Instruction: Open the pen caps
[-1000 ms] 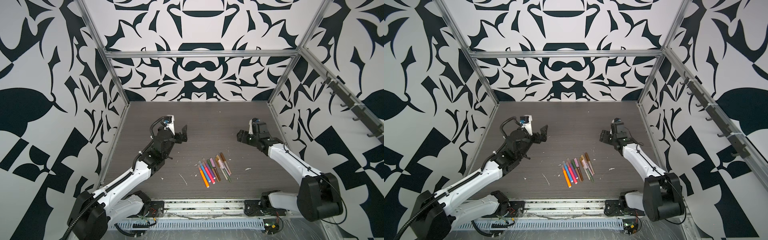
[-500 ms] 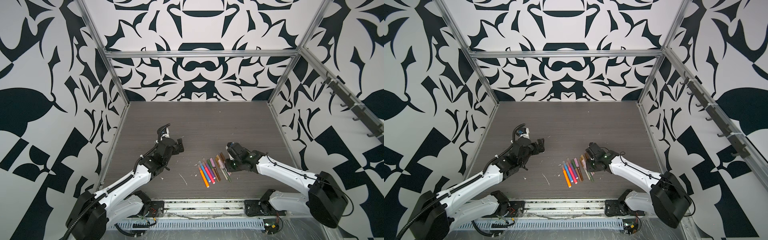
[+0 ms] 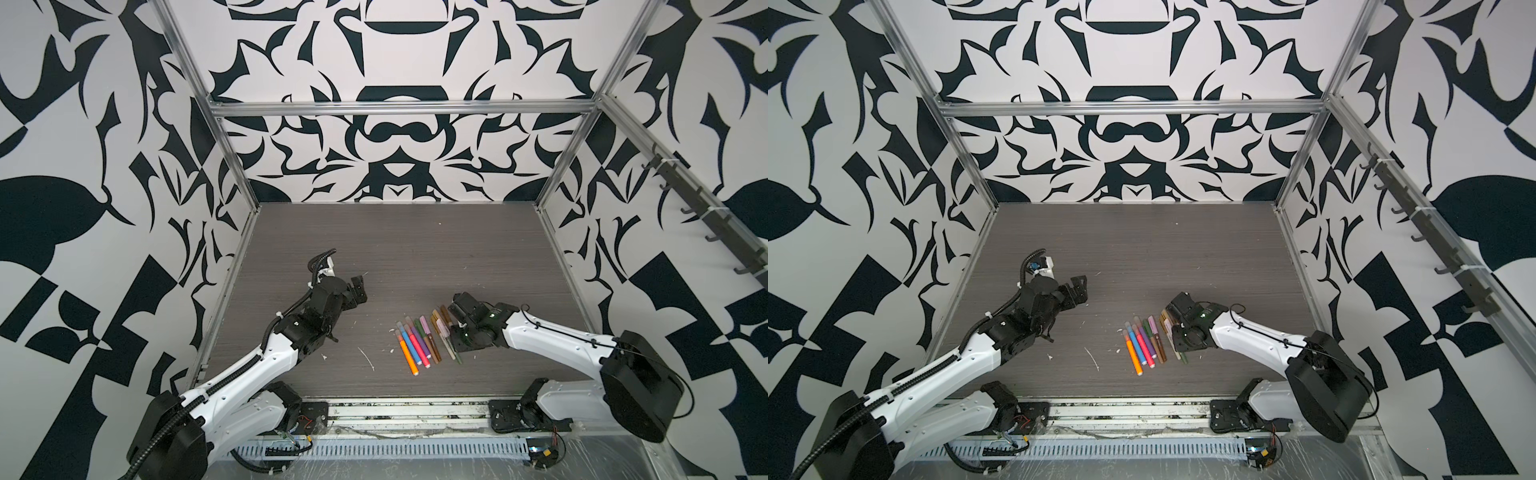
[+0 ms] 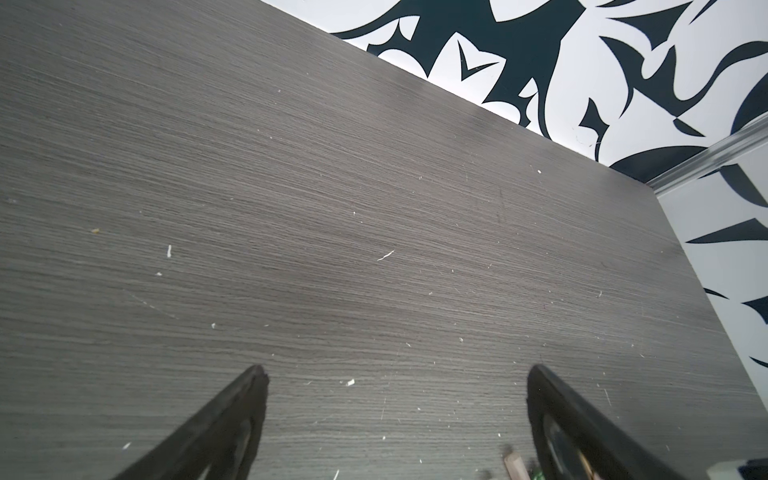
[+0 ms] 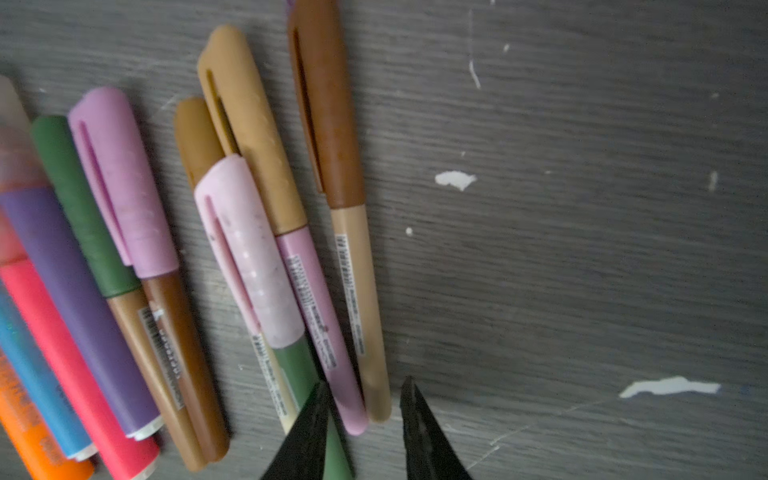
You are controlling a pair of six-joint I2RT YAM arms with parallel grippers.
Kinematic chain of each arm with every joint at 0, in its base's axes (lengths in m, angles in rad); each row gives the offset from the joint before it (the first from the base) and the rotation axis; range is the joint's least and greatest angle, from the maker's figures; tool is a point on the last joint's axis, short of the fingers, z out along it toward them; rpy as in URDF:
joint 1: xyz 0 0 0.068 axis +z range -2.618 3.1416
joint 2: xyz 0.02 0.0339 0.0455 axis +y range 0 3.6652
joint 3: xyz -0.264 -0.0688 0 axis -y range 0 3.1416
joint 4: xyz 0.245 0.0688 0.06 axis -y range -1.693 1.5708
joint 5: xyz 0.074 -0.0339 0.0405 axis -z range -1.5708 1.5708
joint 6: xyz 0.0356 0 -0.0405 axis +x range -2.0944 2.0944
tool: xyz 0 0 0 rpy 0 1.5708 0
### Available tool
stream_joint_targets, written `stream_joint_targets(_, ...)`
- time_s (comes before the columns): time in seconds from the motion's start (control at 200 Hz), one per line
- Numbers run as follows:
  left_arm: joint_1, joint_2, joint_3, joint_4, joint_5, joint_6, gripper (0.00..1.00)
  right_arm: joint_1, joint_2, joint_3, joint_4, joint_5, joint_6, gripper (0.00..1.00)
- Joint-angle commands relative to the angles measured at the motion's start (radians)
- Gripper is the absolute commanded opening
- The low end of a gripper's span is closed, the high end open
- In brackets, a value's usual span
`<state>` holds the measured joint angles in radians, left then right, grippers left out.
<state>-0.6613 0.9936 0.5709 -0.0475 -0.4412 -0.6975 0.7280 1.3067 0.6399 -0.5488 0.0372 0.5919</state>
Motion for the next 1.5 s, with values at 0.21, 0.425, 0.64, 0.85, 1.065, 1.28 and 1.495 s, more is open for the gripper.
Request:
stream_joint_targets(0.21,0.003,0.019,-0.02,-0.018,-0.004,-0.054,0.99,0.005,0.025,0.013,0.002,0.005,0.003,0.33)
stream_joint_targets(0.425,0.003,0.022,-0.028,-0.014,-0.004,-0.056,0.99,0.007,0.038,0.021,0.001,0.009,0.002,0.33)
stream_joint_targets(0.64,0.004,0.023,-0.025,-0.024,0.006,-0.056,0.99,0.008,-0.003,0.008,0.017,0.027,-0.001,0.33)
stream_joint_targets(0.85,0.005,0.028,-0.026,-0.022,0.004,-0.055,0.99,0.007,-0.039,-0.003,0.016,0.045,0.0,0.35)
stream_joint_targets(1.065,0.004,0.039,-0.019,-0.022,0.015,-0.059,0.99,0.005,-0.02,0.003,0.009,0.07,0.008,0.25)
stream_joint_targets(1.28,0.003,0.045,-0.013,-0.035,0.018,-0.064,0.99,0.006,0.064,0.039,-0.005,0.066,0.0,0.21)
stream_joint_targets(1.495,0.003,0.034,0.0,-0.046,0.004,-0.145,0.99,0.005,0.073,0.043,-0.006,0.067,0.001,0.2)
